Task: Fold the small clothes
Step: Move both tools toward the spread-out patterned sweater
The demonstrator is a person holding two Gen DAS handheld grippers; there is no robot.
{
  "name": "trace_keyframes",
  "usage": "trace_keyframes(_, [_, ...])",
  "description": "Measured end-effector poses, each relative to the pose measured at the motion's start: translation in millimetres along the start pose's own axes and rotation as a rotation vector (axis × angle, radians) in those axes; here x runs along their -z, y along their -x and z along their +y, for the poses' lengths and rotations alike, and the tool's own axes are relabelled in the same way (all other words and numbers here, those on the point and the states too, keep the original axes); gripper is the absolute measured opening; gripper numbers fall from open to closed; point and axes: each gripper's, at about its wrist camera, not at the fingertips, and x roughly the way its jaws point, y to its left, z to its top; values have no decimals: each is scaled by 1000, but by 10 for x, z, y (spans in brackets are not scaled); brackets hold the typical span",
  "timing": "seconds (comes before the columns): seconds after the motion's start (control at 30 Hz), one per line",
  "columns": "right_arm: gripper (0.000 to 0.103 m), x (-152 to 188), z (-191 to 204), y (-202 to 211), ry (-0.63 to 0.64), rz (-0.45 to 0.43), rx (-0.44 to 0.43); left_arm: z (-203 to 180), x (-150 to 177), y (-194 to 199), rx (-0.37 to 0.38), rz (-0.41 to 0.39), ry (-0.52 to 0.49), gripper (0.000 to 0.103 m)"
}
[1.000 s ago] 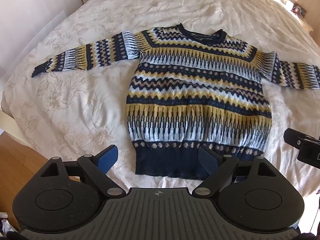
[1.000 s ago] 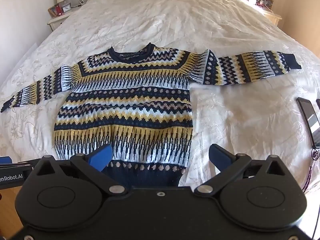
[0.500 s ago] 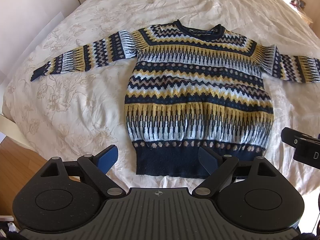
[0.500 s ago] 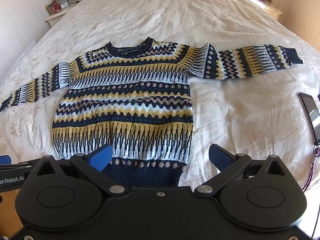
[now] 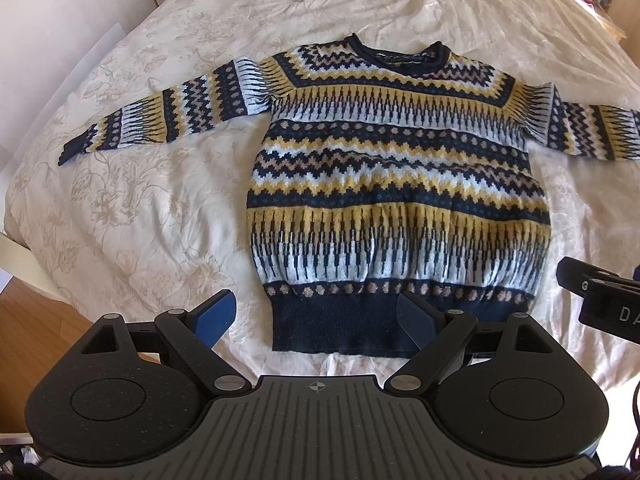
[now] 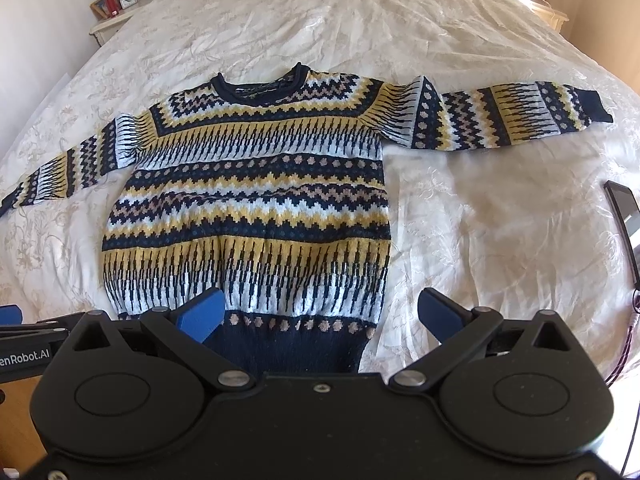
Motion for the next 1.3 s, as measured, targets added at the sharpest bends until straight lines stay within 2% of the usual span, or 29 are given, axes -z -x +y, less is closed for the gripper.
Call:
trace_keyframes(0.83, [102, -61, 95, -174, -9, 57, -4, 28, -199, -150, -13, 43, 3, 88])
trace_keyframes(1.0, [102, -164, 191, -253, -39, 71, -23, 115, -351, -157, -20, 20, -5, 88])
trace_keyframes(1.3, [102, -525, 379, -428, -65, 57, -48, 368, -839, -345, -11, -24, -11, 88])
